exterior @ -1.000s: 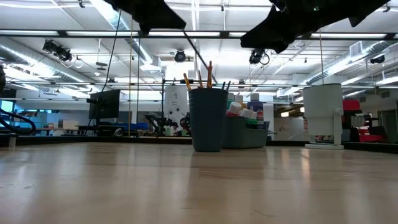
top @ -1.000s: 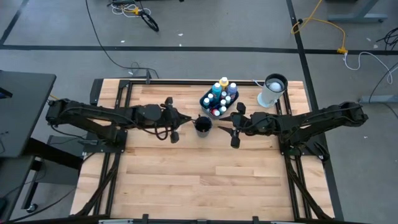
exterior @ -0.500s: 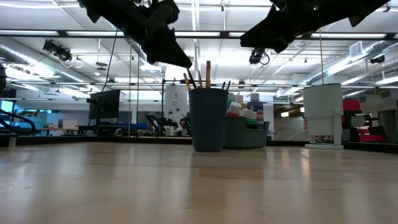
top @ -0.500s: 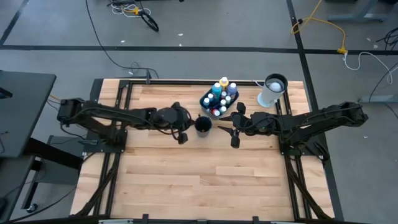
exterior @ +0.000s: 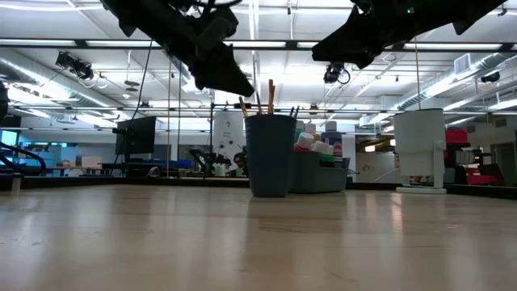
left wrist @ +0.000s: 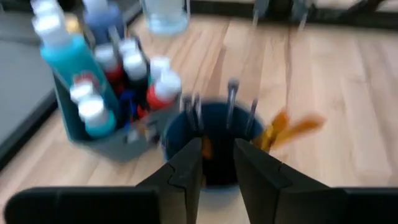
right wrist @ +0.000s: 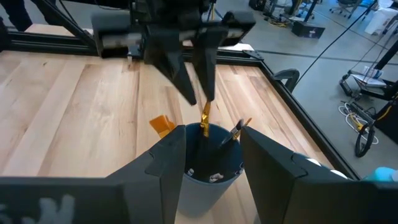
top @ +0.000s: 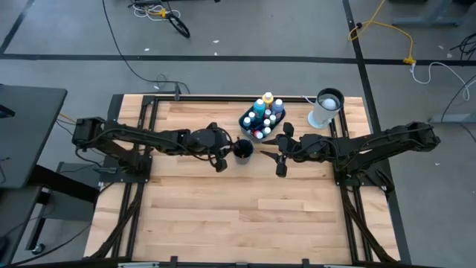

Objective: Pick & Place Paint Supplies
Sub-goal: Return to Home Position

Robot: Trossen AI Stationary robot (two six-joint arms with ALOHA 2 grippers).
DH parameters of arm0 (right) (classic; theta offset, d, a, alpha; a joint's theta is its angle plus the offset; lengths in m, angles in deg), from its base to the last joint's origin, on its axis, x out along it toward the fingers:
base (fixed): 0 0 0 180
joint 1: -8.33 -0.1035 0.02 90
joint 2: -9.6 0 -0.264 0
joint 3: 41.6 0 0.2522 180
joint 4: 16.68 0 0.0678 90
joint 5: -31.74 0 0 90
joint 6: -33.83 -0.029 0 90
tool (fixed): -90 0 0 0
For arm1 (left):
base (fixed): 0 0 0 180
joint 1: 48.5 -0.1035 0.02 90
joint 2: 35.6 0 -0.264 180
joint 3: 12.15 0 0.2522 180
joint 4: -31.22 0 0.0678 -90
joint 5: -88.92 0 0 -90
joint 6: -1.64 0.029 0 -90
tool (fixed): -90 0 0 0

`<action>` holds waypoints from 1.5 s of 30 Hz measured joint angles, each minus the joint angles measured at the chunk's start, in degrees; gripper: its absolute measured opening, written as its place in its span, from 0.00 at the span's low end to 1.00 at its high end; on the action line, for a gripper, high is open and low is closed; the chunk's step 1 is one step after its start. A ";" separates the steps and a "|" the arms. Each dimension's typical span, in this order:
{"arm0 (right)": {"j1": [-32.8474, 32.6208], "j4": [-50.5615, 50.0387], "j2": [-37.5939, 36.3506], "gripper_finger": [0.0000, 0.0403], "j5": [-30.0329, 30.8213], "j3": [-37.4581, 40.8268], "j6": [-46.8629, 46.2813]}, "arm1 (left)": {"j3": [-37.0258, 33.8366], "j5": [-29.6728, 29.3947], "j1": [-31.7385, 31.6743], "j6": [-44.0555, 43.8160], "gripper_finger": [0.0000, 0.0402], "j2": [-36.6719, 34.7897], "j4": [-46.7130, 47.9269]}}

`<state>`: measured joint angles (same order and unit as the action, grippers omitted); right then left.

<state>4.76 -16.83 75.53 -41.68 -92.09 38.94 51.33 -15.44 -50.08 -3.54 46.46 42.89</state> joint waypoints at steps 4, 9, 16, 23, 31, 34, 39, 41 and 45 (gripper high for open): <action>0.00 0.13 0.00 0.39 0.02 0.00 0.06 | 0.08 0.07 0.47 1.77 0.26 -2.11 -2.50; 0.00 1.10 -0.02 0.39 0.56 0.00 -1.31 | 0.07 -0.02 1.20 3.04 0.24 -6.68 -2.42; -0.02 1.30 -2.16 0.28 0.53 0.00 -1.38 | 0.10 0.02 3.59 8.86 0.15 -12.43 -2.18; 0.00 -0.57 -6.11 0.04 0.48 0.00 -1.49 | 0.02 -4.09 4.99 11.08 0.02 -14.07 -2.22; -0.02 -6.41 -13.70 0.01 0.33 0.02 -1.25 | -0.03 -5.09 5.44 13.43 0.01 -18.59 -1.07; 0.00 -11.14 -17.33 0.01 -1.22 0.02 -1.51 | -1.48 -5.08 5.44 14.75 0.02 -23.17 -0.63; -0.02 -12.63 -23.24 0.01 -7.51 2.88 -0.40 | -9.19 -5.05 5.39 14.81 0.04 -34.00 -2.05; -0.02 -11.96 -25.71 0.01 -9.75 4.47 0.02 | -13.52 -4.32 5.39 14.41 0.03 -38.86 -3.83; 0.00 -9.29 -30.66 0.01 -11.63 8.58 0.07 | -21.14 -2.34 5.39 12.66 0.01 -46.46 -8.37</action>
<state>4.76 -26.13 44.88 -53.31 -83.51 39.00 30.19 -17.79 -44.68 9.13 -0.01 34.52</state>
